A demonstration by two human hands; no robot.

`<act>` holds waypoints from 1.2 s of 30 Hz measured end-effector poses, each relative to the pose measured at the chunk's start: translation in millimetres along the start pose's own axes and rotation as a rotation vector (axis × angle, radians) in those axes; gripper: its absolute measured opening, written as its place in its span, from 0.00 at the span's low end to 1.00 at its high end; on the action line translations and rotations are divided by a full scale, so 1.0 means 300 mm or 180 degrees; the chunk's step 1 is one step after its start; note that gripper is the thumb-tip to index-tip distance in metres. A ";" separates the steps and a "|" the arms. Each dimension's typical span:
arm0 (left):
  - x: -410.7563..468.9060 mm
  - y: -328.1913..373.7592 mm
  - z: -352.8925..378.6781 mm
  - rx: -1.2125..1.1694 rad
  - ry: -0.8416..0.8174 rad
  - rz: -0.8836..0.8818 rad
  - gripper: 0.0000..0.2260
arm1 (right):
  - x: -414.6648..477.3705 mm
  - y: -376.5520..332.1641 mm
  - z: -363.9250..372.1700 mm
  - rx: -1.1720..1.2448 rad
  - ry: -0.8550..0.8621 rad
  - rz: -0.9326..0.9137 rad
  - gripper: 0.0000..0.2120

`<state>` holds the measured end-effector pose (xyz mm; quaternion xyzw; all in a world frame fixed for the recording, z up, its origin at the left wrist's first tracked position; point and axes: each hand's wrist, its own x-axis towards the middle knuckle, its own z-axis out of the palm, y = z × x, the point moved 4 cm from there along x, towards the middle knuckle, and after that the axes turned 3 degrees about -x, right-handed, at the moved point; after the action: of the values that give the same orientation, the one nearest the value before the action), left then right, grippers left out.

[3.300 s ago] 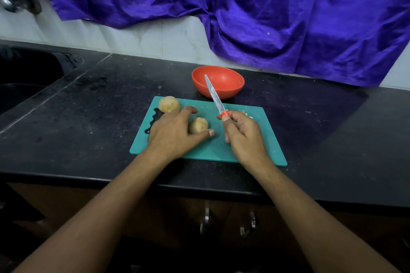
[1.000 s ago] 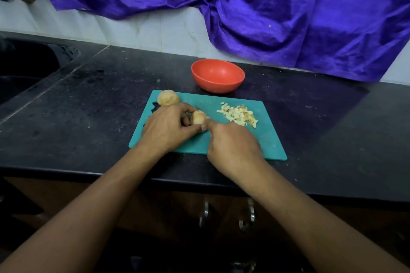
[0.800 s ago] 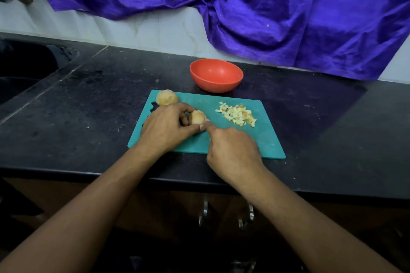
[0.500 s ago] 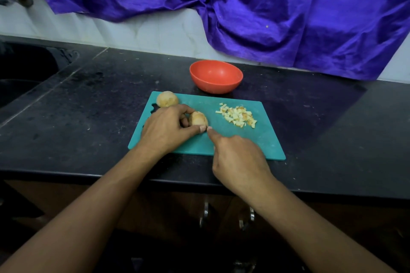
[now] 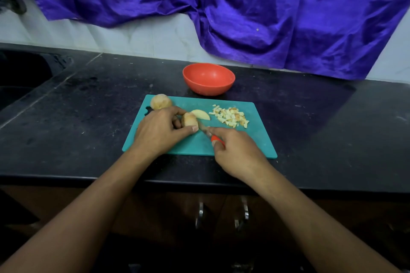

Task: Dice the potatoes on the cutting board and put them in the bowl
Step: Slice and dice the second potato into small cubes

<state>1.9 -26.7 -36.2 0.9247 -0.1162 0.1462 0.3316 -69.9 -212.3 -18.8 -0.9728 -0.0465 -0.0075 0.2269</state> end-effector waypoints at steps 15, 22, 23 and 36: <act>0.002 -0.011 0.001 -0.0048 -0.0093 0.0143 0.25 | 0.031 -0.033 -0.024 -0.0614 -0.0005 -0.0362 0.21; -0.005 -0.010 0.004 -0.0017 -0.0059 0.0133 0.28 | 0.096 -0.083 -0.011 -0.1019 0.0008 -0.0433 0.22; -0.006 -0.009 0.004 -0.0004 -0.0049 0.0125 0.28 | 0.097 -0.085 -0.010 -0.1031 0.0002 -0.0434 0.22; -0.013 -0.002 0.001 0.0107 -0.0003 0.0108 0.27 | 0.085 -0.071 0.007 -0.1019 0.0152 -0.0431 0.24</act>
<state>-1.6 -26.1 -38.2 0.9281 -0.1296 0.1533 0.3134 -46.5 -190.1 -10.3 -0.9907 -0.1046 -0.0531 0.0692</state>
